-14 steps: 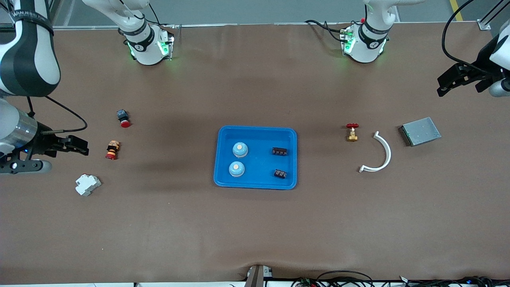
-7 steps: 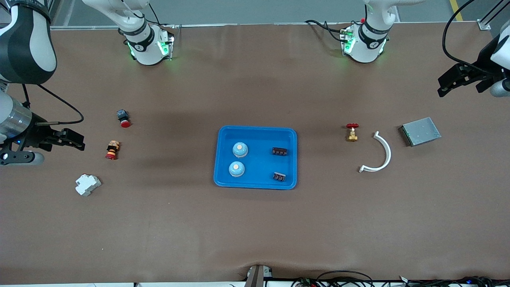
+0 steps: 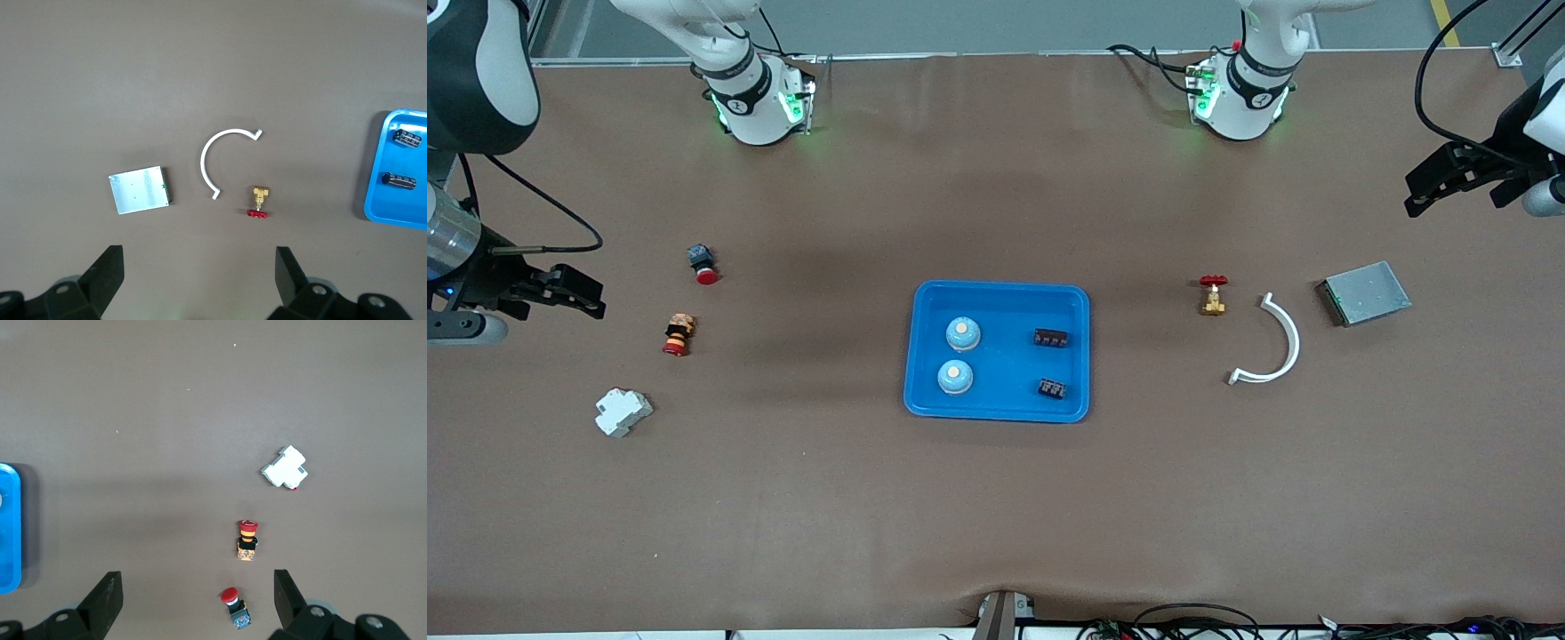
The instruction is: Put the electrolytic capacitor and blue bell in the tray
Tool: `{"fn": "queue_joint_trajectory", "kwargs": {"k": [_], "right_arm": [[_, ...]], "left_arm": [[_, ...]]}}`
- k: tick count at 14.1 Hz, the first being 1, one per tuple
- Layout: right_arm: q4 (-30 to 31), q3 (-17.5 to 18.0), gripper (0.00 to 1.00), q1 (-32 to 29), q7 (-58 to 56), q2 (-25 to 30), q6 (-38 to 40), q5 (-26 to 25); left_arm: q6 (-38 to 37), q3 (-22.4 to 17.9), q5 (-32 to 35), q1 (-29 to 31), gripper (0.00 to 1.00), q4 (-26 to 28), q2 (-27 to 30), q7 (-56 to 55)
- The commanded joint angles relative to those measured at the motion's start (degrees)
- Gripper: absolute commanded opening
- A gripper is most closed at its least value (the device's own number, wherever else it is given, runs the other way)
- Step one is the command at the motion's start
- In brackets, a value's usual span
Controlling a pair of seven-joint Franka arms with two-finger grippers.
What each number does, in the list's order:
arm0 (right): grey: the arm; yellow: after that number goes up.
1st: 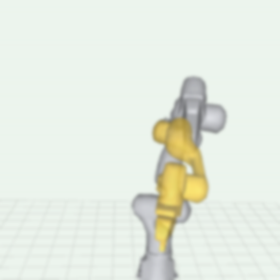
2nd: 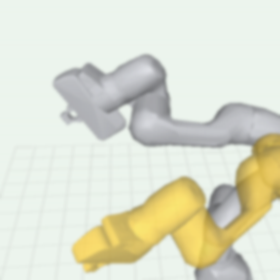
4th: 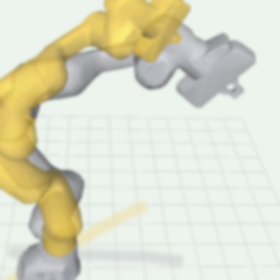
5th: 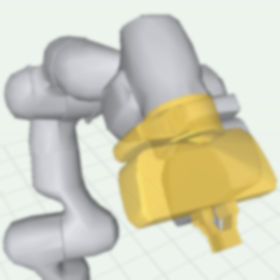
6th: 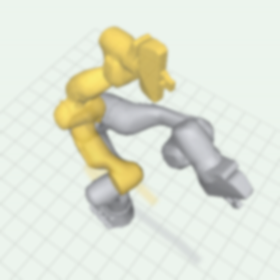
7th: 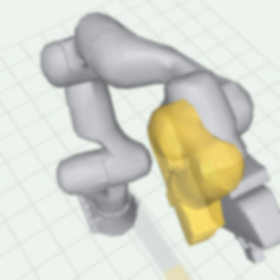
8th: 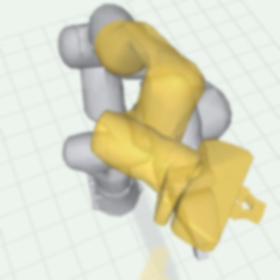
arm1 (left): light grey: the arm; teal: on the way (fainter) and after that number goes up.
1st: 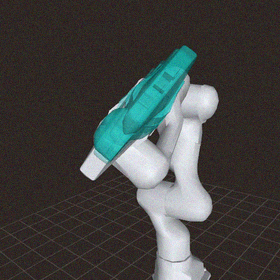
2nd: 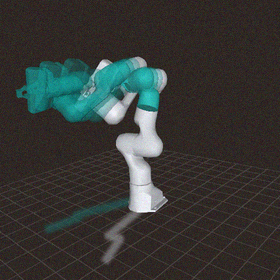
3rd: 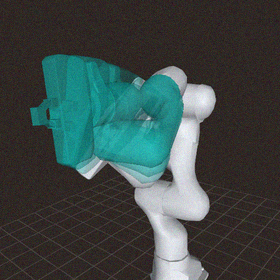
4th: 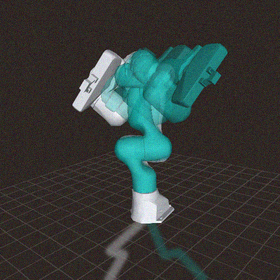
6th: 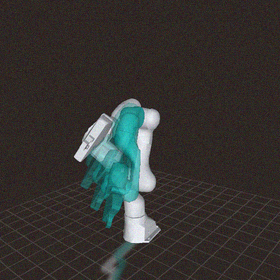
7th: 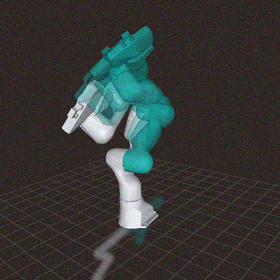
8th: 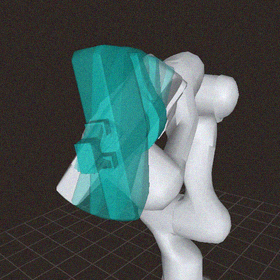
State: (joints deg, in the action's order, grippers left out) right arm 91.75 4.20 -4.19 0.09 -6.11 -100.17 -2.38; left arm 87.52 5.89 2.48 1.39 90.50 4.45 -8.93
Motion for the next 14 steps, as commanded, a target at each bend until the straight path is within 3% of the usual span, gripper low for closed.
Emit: {"fn": "queue_joint_trajectory", "kwargs": {"k": [1,6,11,14], "right_arm": [[2.2,-0.7,1.00,-0.2,0.9,2.9,0.1,-0.4],[1.9,-0.8,1.00,-0.1,1.0,4.1,1.3,-0.3],[1.9,-1.7,1.00,-0.2,2.4,4.5,3.8,5.1],[1.8,-2.0,1.00,-0.1,2.9,4.9,4.6,5.4]], "left_arm": [[0.0,0.0,-0.8,0.4,1.00,0.1,0.7,1.6],[-0.9,0.2,-1.0,0.3,1.00,-0.4,0.8,1.7],[-1.2,0.2,-1.2,0.3,1.00,-0.6,0.8,1.7],[-1.2,-0.1,-3.0,0.3,1.00,-1.1,0.8,1.3]]}}
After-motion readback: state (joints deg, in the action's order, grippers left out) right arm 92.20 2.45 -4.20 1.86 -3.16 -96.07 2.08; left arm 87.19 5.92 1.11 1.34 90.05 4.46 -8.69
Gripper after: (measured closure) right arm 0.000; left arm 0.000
